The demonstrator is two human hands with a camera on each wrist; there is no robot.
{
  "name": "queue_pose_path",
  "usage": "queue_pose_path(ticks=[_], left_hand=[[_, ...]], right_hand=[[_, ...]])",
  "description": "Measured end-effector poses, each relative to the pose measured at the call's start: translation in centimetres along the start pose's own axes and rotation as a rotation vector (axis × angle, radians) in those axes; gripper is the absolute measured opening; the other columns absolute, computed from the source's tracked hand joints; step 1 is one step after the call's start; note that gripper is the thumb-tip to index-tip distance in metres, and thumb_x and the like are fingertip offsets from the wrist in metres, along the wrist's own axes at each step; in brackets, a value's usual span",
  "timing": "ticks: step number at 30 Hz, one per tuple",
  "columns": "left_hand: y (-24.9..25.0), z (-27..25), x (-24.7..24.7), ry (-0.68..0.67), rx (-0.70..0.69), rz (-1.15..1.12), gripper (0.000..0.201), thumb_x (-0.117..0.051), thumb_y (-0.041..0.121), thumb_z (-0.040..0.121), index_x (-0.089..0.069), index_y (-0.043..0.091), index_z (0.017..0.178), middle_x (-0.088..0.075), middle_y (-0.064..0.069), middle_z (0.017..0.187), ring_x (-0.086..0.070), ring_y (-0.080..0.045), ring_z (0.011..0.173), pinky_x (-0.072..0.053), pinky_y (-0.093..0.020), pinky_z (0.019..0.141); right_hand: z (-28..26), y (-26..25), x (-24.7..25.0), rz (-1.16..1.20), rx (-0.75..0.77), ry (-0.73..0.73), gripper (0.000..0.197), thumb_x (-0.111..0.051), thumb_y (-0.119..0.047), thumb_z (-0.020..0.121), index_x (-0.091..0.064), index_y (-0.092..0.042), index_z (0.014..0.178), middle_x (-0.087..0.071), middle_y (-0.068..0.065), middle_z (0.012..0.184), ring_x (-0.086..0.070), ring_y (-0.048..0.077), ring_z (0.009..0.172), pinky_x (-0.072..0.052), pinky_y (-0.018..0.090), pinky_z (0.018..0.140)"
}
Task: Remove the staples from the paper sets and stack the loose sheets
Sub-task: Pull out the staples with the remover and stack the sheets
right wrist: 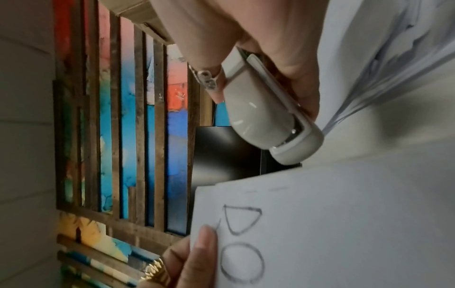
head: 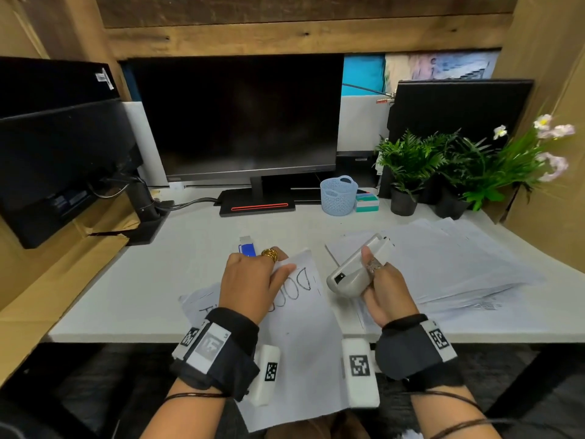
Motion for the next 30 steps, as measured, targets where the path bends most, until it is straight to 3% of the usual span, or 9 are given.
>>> queue_pose_path(ticks=[3, 7, 10, 12, 16, 19, 22, 27, 30], left_hand=[[-0.1, -0.6, -0.4, 0.067, 0.03, -0.133, 0.034, -0.046, 0.047, 0.091, -0.062, 0.018, 0.09, -0.037, 0.007, 0.059, -0.039, -0.018, 0.074, -0.025, -0.024, 0.069], [-0.4, -0.9, -1.0, 0.096, 0.016, -0.281, 0.045, -0.039, 0.056, 0.085, -0.065, 0.021, 0.1, -0.052, 0.004, 0.067, -0.048, -0.018, 0.076, -0.033, -0.025, 0.065], [-0.1, -0.9, -1.0, 0.092, -0.01, -0.352, 0.053, -0.032, 0.06, 0.079, -0.062, 0.02, 0.096, -0.06, -0.003, 0.072, -0.05, -0.02, 0.082, -0.039, -0.028, 0.068], [0.1, -0.9, -1.1, 0.072, -0.022, -0.365, 0.055, -0.03, 0.062, 0.078, -0.061, 0.02, 0.095, -0.062, -0.005, 0.075, -0.048, -0.02, 0.085, -0.04, -0.028, 0.071], [0.4, -1.0, -1.5, 0.057, -0.05, -0.446, 0.063, -0.023, 0.068, 0.076, -0.061, 0.02, 0.092, -0.064, -0.005, 0.082, -0.047, -0.022, 0.089, -0.04, -0.031, 0.076], [0.5, -1.2, -1.4, 0.098, -0.034, -0.548, 0.047, -0.031, 0.063, 0.079, -0.057, 0.025, 0.086, -0.064, -0.002, 0.083, -0.046, -0.022, 0.091, -0.031, -0.023, 0.073], [0.5, -1.3, -1.2, 0.138, -0.046, -0.567, 0.041, -0.036, 0.069, 0.083, -0.053, 0.032, 0.082, -0.063, 0.001, 0.078, -0.046, -0.021, 0.088, -0.029, -0.021, 0.071], [0.1, -1.1, -0.7, 0.125, -0.049, -0.507, 0.029, -0.048, 0.067, 0.076, -0.046, 0.04, 0.066, -0.058, 0.01, 0.063, -0.055, -0.019, 0.07, -0.045, -0.036, 0.072], [0.9, -0.6, 0.1, -0.019, -0.035, -0.37, 0.035, -0.066, 0.065, 0.068, -0.06, 0.032, 0.079, -0.062, 0.011, 0.071, -0.056, -0.013, 0.07, -0.046, -0.028, 0.068]], right_hand=[[-0.6, 0.3, 0.1, 0.033, 0.02, 0.081, 0.037, -0.055, -0.024, 0.093, -0.047, -0.008, 0.127, -0.06, 0.013, 0.114, -0.06, 0.029, 0.101, -0.049, 0.044, 0.09], [-1.6, 0.5, -0.6, 0.081, 0.028, 0.089, 0.03, -0.051, -0.026, 0.094, -0.04, -0.023, 0.122, -0.054, 0.01, 0.1, -0.059, 0.026, 0.08, -0.052, 0.042, 0.071], [-1.8, 0.5, -0.8, 0.009, 0.086, 0.147, 0.025, -0.051, -0.034, 0.094, -0.042, -0.03, 0.117, -0.056, 0.003, 0.106, -0.056, 0.022, 0.093, -0.048, 0.036, 0.082], [-1.7, 0.4, -0.7, 0.012, 0.1, 0.182, 0.025, -0.053, -0.038, 0.092, -0.044, -0.03, 0.114, -0.056, -0.001, 0.101, -0.052, 0.019, 0.093, -0.041, 0.032, 0.087], [-1.6, 0.3, -1.0, 0.026, 0.058, 0.208, 0.046, -0.063, -0.048, 0.083, -0.055, -0.016, 0.115, -0.061, 0.004, 0.099, -0.057, 0.018, 0.085, -0.044, 0.029, 0.07], [-1.5, 0.3, -1.0, 0.016, 0.079, 0.246, 0.043, -0.064, -0.048, 0.082, -0.055, -0.015, 0.108, -0.058, 0.002, 0.088, -0.055, 0.018, 0.081, -0.041, 0.03, 0.072], [-1.4, 0.3, -1.2, 0.037, 0.08, 0.255, 0.049, -0.063, -0.05, 0.083, -0.056, -0.013, 0.113, -0.062, 0.007, 0.097, -0.059, 0.022, 0.087, -0.044, 0.029, 0.065], [-1.4, 0.2, -1.6, 0.005, 0.125, 0.25, 0.024, -0.063, -0.043, 0.085, -0.057, -0.021, 0.093, -0.06, 0.004, 0.09, -0.058, 0.024, 0.091, -0.047, 0.033, 0.079], [-1.5, 0.6, -1.7, -0.023, 0.184, 0.224, 0.015, -0.064, -0.038, 0.085, -0.06, -0.024, 0.086, -0.061, 0.001, 0.082, -0.059, 0.023, 0.086, -0.048, 0.033, 0.079]])
Point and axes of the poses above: each hand's wrist, its own z-axis towards the middle knuckle, its own x-axis out of the back of the hand, y = z × x, the point moved 3 cm from there along z, towards the middle knuckle
